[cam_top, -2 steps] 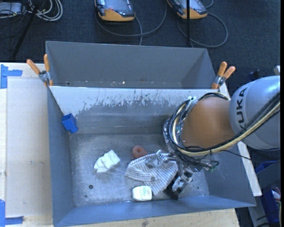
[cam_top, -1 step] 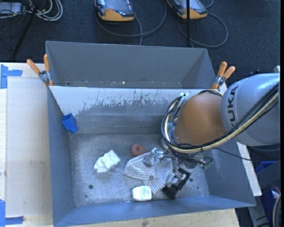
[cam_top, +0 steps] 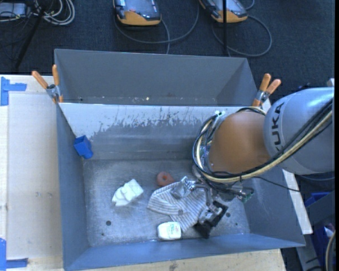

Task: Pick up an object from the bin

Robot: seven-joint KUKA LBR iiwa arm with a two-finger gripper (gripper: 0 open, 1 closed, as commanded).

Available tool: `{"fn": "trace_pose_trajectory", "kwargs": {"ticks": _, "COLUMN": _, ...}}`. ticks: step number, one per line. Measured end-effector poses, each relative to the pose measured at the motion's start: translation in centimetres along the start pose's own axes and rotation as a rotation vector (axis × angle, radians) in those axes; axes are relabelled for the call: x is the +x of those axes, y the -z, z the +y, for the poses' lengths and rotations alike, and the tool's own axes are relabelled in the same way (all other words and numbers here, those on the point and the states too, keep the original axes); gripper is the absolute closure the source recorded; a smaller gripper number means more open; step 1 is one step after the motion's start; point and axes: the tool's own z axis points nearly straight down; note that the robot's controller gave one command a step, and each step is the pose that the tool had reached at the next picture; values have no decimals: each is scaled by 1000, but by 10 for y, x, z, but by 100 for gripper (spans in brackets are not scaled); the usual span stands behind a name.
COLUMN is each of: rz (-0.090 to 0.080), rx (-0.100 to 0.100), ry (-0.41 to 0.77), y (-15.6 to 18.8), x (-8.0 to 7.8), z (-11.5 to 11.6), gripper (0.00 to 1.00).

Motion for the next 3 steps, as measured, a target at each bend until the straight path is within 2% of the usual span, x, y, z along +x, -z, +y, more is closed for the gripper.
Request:
{"fn": "trace_pose_trajectory", "kwargs": {"ticks": 1, "rz": 2, "rx": -4, "ry": 0, "y": 3, "x": 1, "z": 1, "gripper": 100}}
{"fn": "trace_pose_trajectory", "kwargs": {"ticks": 3, "rz": -5, "rx": -11, "ry": -2, "y": 34, "x": 1, "z": 4, "gripper": 100}}
